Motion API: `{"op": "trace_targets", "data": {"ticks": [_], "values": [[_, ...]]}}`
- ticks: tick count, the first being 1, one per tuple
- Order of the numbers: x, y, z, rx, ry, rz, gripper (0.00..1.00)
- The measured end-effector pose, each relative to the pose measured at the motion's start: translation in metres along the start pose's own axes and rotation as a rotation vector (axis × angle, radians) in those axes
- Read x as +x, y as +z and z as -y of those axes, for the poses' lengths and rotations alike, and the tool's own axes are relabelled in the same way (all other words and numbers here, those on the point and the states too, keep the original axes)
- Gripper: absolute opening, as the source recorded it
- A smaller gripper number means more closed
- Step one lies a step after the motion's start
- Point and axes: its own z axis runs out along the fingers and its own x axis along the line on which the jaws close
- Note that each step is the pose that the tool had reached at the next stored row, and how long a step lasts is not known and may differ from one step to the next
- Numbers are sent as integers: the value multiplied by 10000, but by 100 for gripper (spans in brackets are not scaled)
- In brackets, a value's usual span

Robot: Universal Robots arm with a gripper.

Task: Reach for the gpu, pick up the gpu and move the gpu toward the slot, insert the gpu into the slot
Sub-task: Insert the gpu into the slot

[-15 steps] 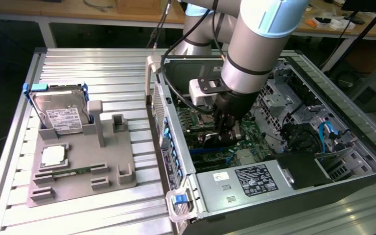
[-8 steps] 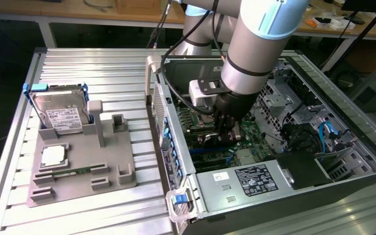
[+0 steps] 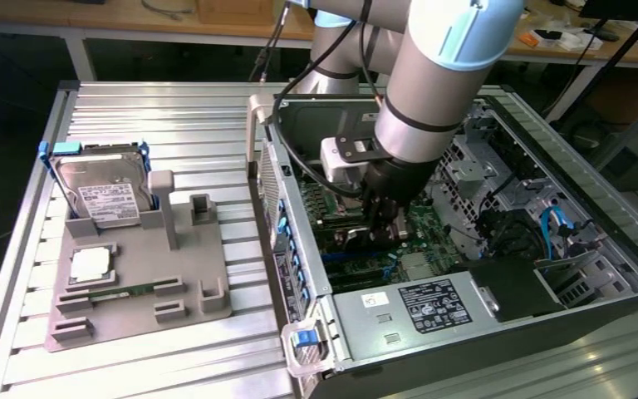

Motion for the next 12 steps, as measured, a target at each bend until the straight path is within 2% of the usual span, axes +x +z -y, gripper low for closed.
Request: {"op": "trace_targets", "data": {"ticks": [6,10,12], "values": [[0,7,0,0,0,16,27],[0,17,-1,-1,6,64,27],[-1,18,-1,-1,7,69,27]]}}
